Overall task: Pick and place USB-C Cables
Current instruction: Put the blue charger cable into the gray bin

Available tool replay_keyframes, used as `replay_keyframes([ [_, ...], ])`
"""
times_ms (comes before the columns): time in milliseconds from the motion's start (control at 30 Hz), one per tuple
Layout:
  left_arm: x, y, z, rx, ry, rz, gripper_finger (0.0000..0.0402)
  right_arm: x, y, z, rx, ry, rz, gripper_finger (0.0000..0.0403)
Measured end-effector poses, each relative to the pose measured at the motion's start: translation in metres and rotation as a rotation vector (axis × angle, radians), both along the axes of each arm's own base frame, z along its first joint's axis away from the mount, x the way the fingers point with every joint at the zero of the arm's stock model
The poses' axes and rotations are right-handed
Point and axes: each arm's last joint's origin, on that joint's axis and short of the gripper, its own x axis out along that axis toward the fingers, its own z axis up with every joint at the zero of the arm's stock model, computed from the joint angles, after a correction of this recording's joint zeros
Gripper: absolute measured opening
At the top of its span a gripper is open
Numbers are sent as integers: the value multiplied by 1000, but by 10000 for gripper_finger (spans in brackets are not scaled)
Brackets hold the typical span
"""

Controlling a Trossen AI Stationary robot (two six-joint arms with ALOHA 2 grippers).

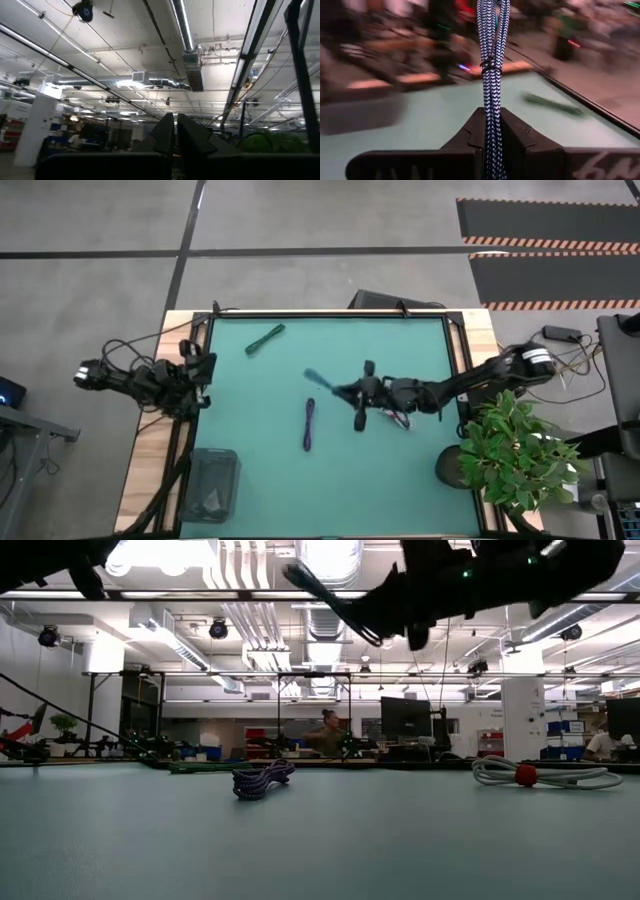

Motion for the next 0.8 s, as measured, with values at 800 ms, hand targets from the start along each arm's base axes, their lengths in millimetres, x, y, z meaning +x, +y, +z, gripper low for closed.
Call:
replay_keyframes([
  [800, 69, -24, 16, -59, 24, -281, 8, 14, 7, 0, -66, -130, 261, 22],
])
